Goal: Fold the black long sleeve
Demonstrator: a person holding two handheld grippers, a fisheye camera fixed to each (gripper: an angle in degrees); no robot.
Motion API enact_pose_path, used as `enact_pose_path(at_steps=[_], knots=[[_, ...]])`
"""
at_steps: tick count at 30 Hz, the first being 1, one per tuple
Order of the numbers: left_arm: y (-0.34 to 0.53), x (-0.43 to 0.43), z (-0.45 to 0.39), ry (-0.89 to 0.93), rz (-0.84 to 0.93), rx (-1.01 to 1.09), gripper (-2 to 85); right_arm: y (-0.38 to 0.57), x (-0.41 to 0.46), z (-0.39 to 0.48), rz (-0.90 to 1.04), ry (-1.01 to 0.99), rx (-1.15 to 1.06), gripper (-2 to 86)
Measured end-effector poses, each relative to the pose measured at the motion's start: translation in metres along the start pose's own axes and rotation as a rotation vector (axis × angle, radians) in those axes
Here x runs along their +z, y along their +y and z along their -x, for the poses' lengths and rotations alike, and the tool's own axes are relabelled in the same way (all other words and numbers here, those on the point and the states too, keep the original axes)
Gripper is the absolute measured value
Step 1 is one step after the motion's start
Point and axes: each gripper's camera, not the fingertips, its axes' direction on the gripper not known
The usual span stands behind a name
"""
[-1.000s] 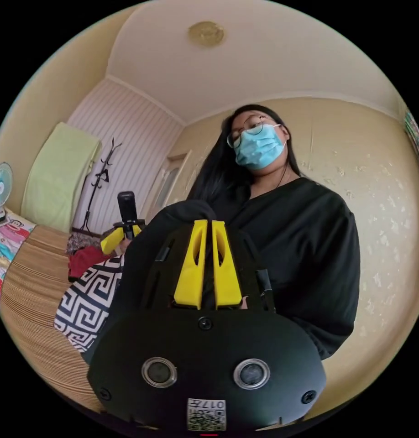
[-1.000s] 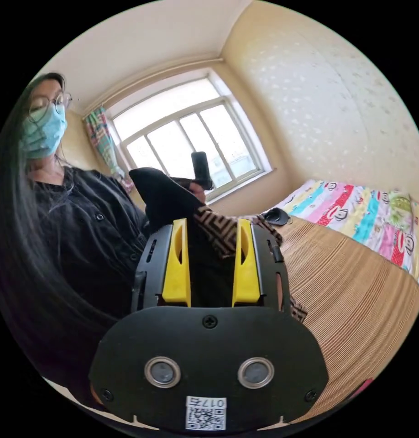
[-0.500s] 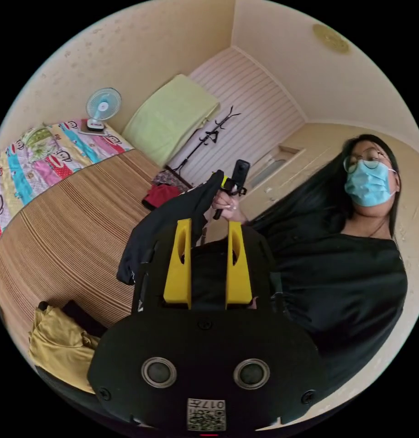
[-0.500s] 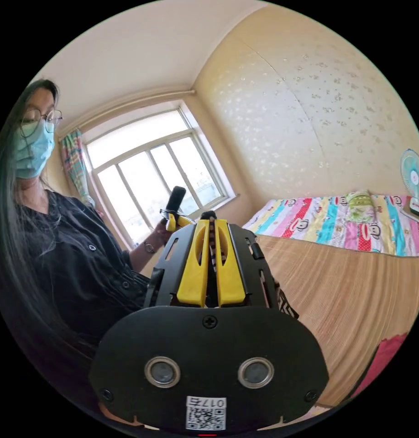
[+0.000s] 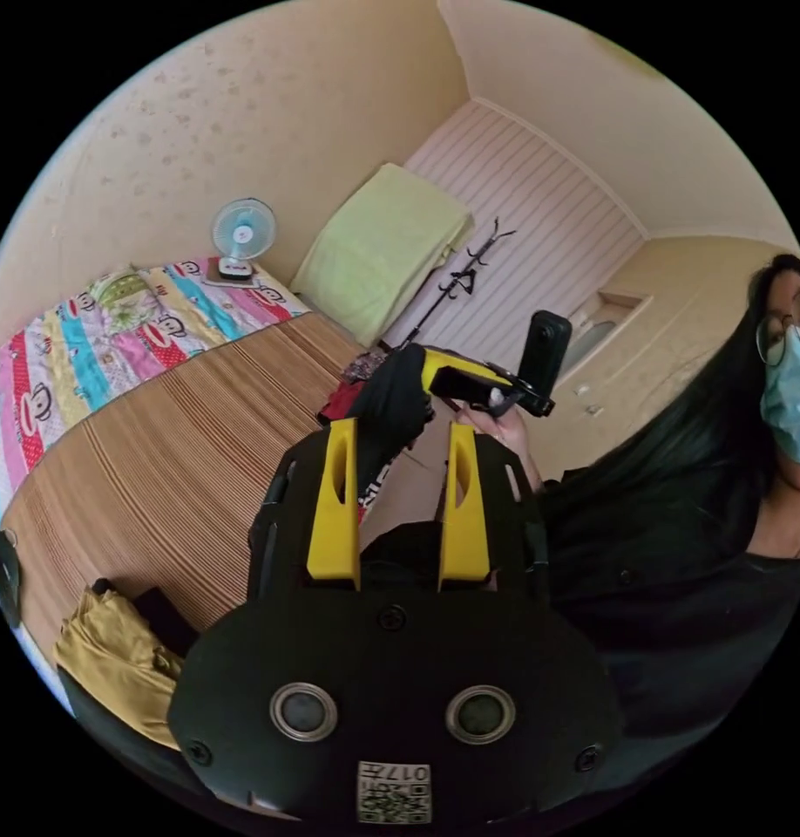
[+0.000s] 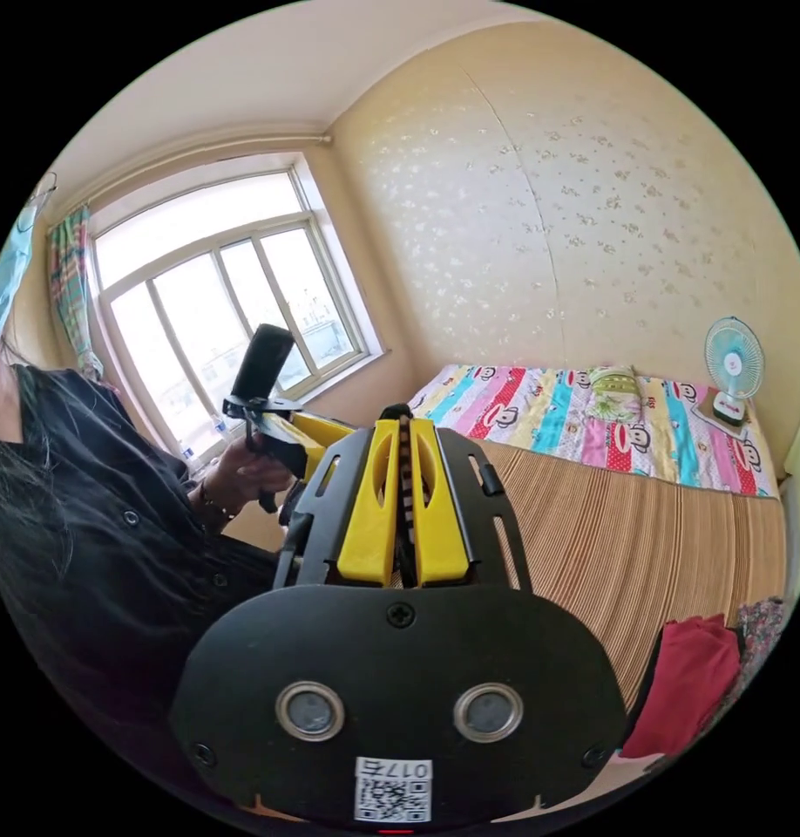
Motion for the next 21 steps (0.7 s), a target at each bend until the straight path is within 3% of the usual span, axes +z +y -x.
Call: enact_pose_path(at_steps=[3, 5, 8, 9, 12, 14, 16, 21], knots=[[-0.006, 0.014, -0.014, -0.025, 0.035, 0.071, 13.5, -0.005, -0.007, 0.005, -0.108, 0.177, 0.086, 2.7], [-0.012, 0.032, -0.015, 0.035, 0.062, 0.08, 13.6, 0.002, -0.028, 0.015, -0.341, 0.31, 0.18, 2.6], [-0.014, 0.052, -0.011, 0.112, 0.03, 0.078, 13.6, 0.005, -0.022, 0.042, -0.498, 0.352, 0.003, 2.3], [-0.015, 0.055, -0.009, 0.118, 0.024, 0.074, 13.6, 0.001, -0.015, 0.046, -0.468, 0.349, -0.045, 2.3], [-0.014, 0.071, 0.002, 0.107, 0.009, 0.021, 13.6, -0.04, 0.03, 0.043, -0.075, 0.241, -0.135, 1.9], [-0.011, 0.082, 0.018, 0.127, 0.008, -0.049, 13.6, -0.057, 0.054, 0.031, 0.119, 0.307, -0.102, 1.6], [-0.009, 0.092, 0.029, 0.165, 0.011, -0.084, 13.6, -0.06, 0.058, 0.03, 0.132, 0.316, -0.129, 1.6], [-0.002, 0.111, 0.035, 0.174, -0.013, -0.111, 13.6, -0.081, 0.053, 0.035, 0.095, 0.097, -0.196, 1.7]])
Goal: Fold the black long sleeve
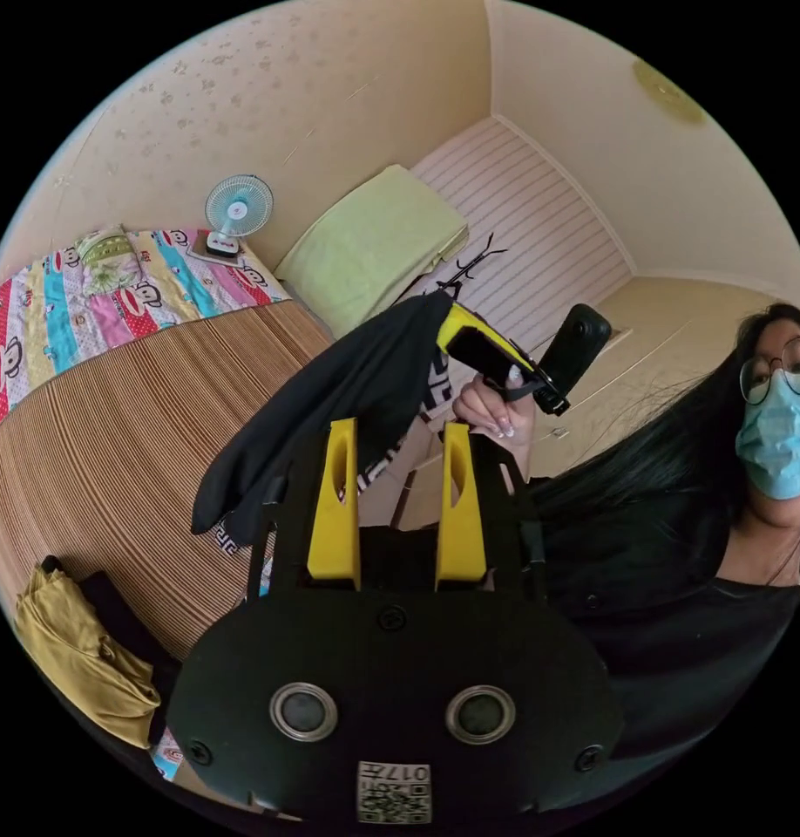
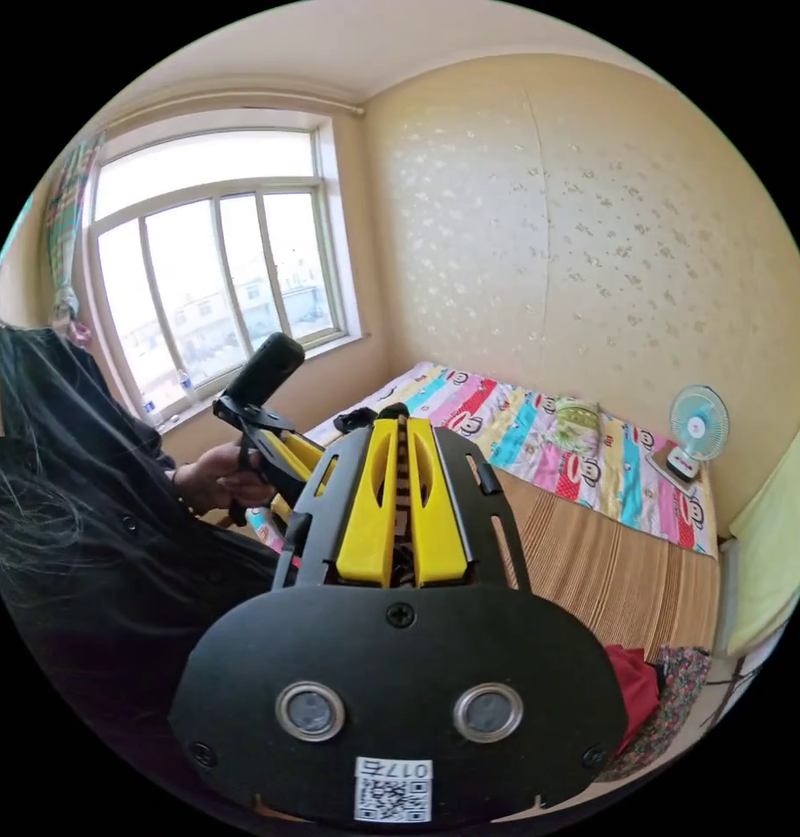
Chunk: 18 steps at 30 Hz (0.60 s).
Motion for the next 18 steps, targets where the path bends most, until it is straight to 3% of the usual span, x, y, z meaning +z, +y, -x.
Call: enact_pose_path(at_steps=[6, 8, 13, 18], knots=[[0.004, 0.005, 0.002, -0.089, -0.017, 0.005, 9.4, -0.026, 0.0, -0.006, 0.075, 0.074, -0.05, 2.1], [0.006, 0.001, 0.002, -0.024, -0.022, 0.052, 1.6, -0.031, -0.011, -0.023, 0.045, 0.038, -0.018, 2.3], [0.001, -0.04, -0.02, 0.115, -0.107, 0.246, -0.4, -0.027, -0.043, -0.09, 0.0, -0.077, 0.138, 3.2], [-0.023, -0.087, -0.025, 0.216, -0.204, 0.248, -0.7, 0.0, -0.081, -0.138, -0.124, -0.26, 0.149, 3.4]])
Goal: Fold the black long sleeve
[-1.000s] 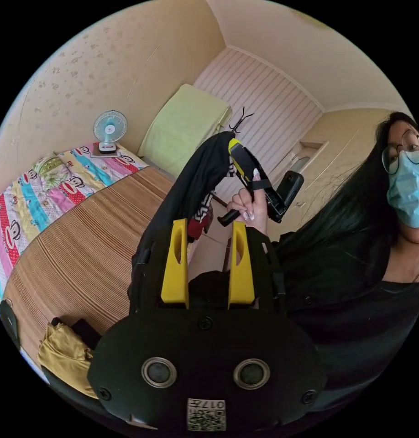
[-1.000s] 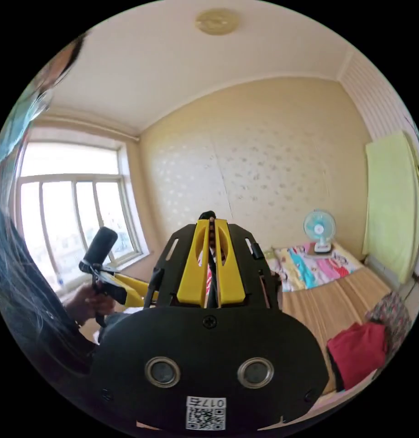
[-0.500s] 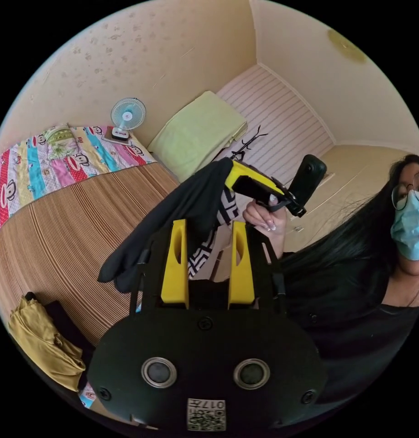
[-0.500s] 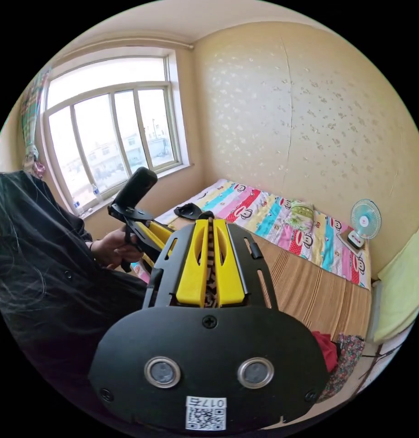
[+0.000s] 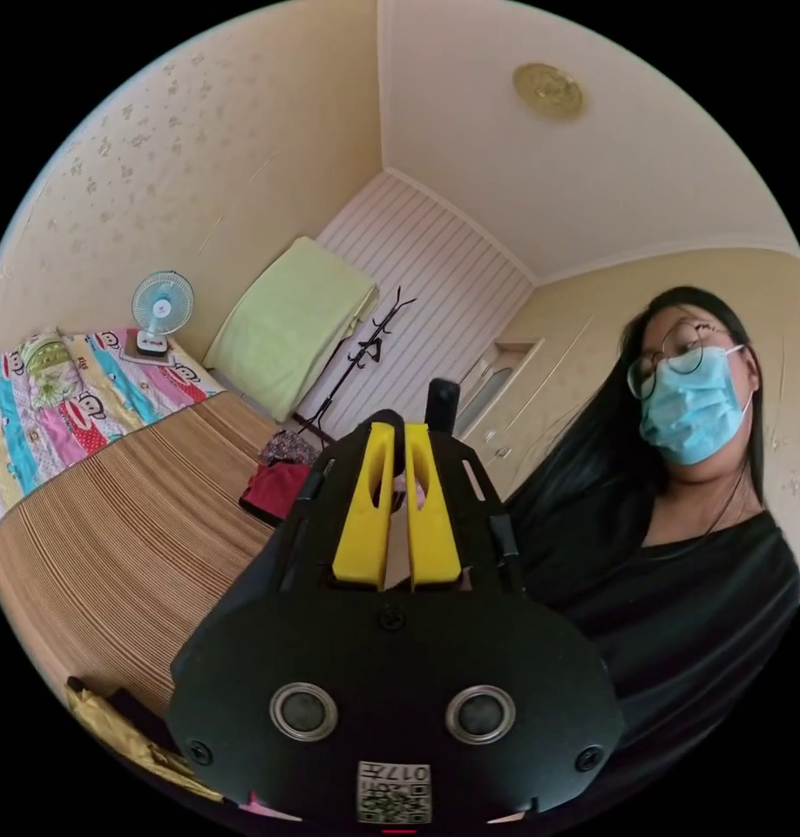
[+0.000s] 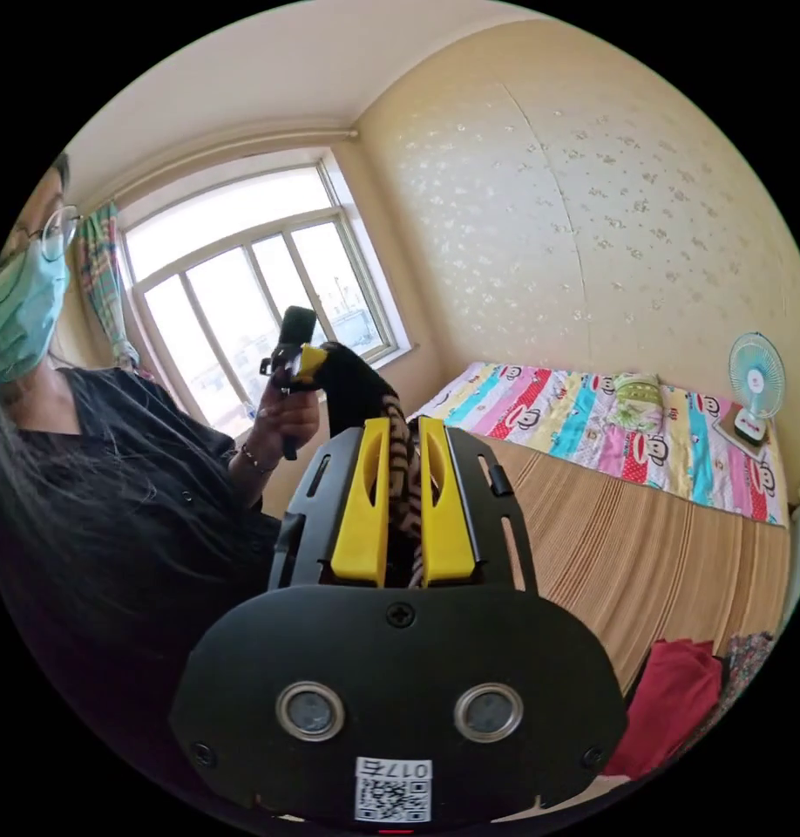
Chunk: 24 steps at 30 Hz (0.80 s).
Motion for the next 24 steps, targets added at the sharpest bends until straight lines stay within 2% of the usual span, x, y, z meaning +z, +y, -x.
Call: enact_pose_path(at_steps=[2, 4, 8, 10, 15, 17, 24], knots=[[-0.016, -0.009, -0.011, 0.027, -0.008, 0.036, -0.8, 0.027, -0.034, -0.024, -0.132, -0.052, 0.058, 2.6], [-0.026, -0.013, -0.02, 0.073, -0.005, 0.064, -0.8, 0.052, -0.055, -0.048, -0.178, -0.069, 0.13, 2.0], [-0.043, -0.019, -0.048, 0.076, 0.047, 0.135, -0.7, 0.121, -0.087, -0.113, -0.138, 0.081, 0.381, 2.4], [-0.047, -0.021, -0.059, 0.072, 0.068, 0.154, -0.7, 0.147, -0.093, -0.141, -0.104, 0.061, 0.453, 3.6], [-0.061, -0.028, -0.089, 0.11, 0.121, 0.184, -0.8, 0.172, -0.098, -0.215, -0.137, -0.182, 0.615, 10.8], [-0.067, -0.033, -0.105, 0.12, 0.148, 0.201, -0.8, 0.158, -0.092, -0.25, -0.182, -0.363, 0.63, 12.3], [-0.075, -0.061, -0.142, 0.097, 0.182, 0.215, -0.7, 0.097, -0.031, -0.312, 0.02, -0.943, 0.639, 14.5]])
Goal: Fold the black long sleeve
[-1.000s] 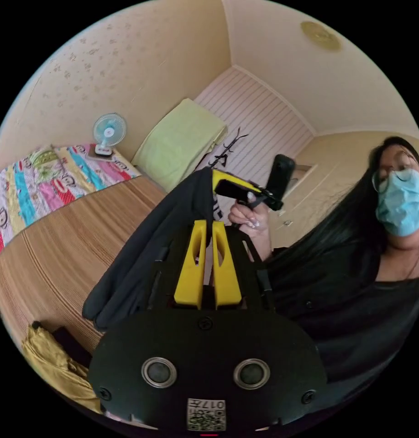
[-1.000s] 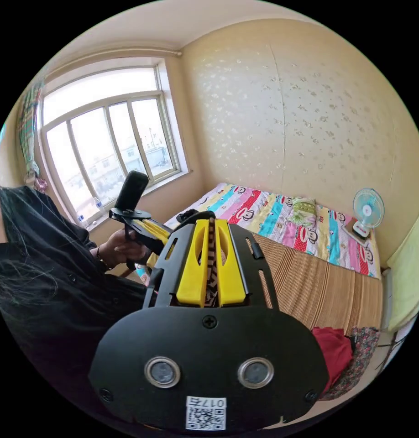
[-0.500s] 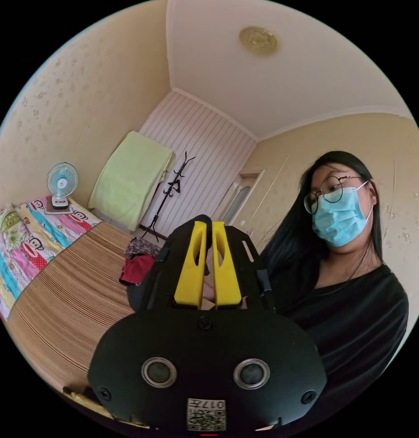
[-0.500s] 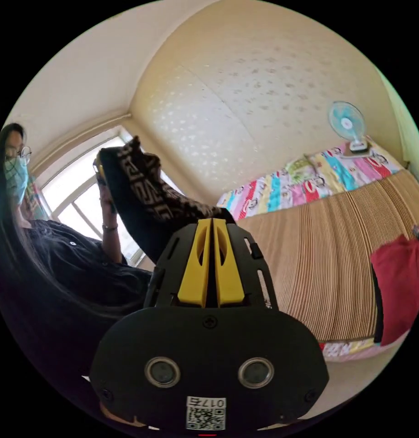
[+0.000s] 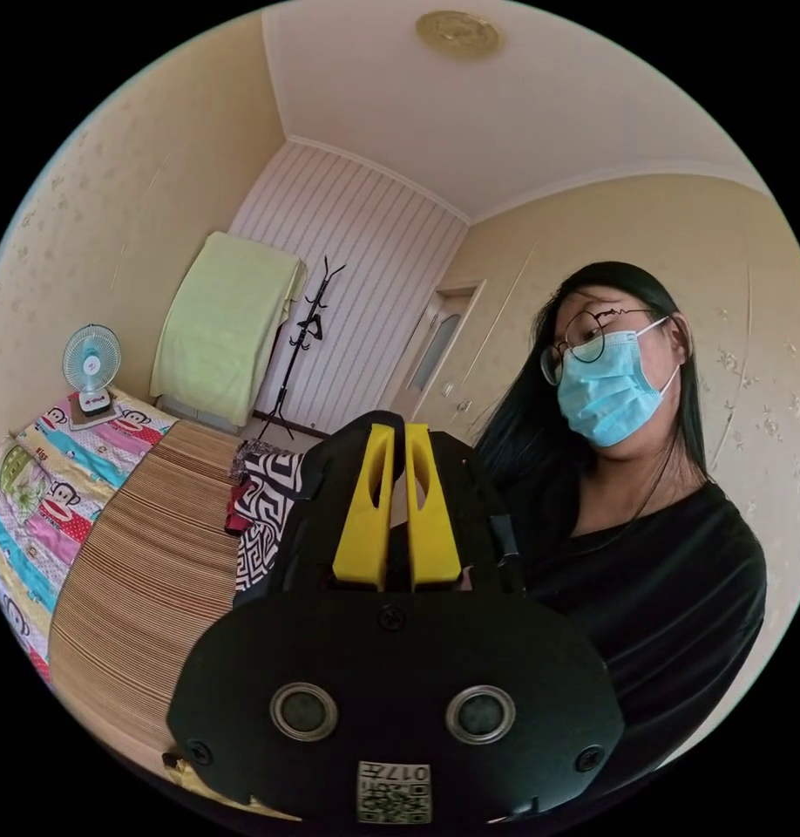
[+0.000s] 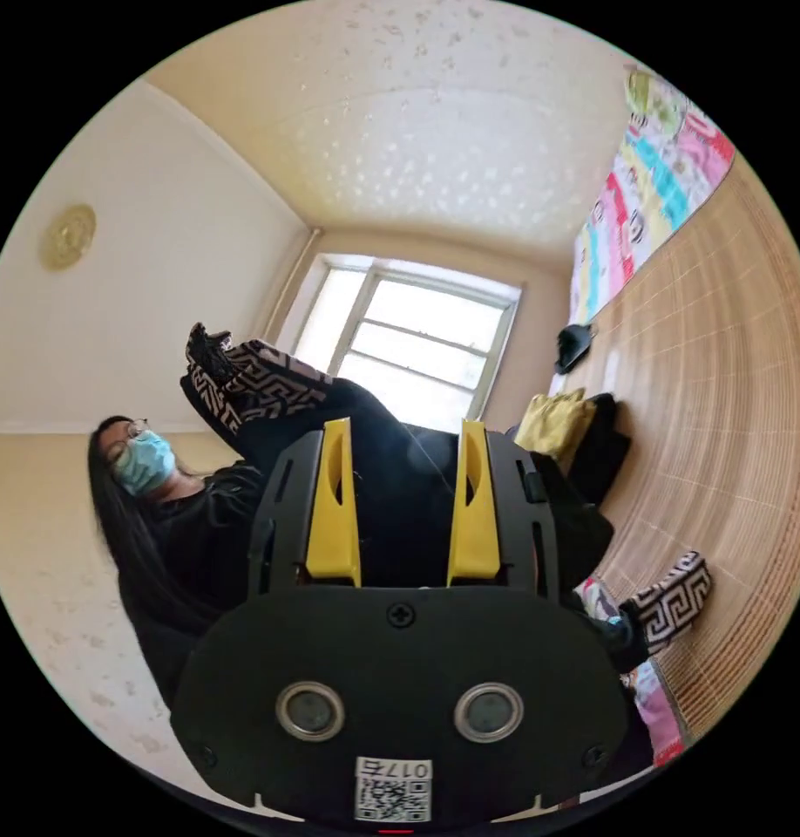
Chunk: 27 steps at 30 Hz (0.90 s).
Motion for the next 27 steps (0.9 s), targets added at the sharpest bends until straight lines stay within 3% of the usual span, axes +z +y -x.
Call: enact_pose_path(at_steps=[4, 11, 20, 24, 27], knots=[[0.006, -0.042, -0.017, -0.079, -0.024, -0.035, -0.7, -0.009, -0.012, 0.024, -0.008, -0.262, -0.067, 4.7], [0.034, -0.14, -0.036, -0.219, -0.11, -0.129, -0.7, 0.007, -0.133, 0.17, -0.414, -0.166, -0.317, 1.5], [0.095, -0.235, -0.072, -0.178, -0.205, -0.164, -0.7, -0.008, -0.138, 0.401, -0.37, -0.041, -0.753, 1.0], [0.098, -0.274, -0.086, -0.124, -0.323, -0.151, -0.7, -0.032, -0.127, 0.472, -0.327, 0.021, -0.807, 0.9], [0.079, -0.311, -0.081, -0.146, -0.404, -0.158, -0.6, -0.078, -0.117, 0.525, -0.279, 0.219, -0.775, 0.9]])
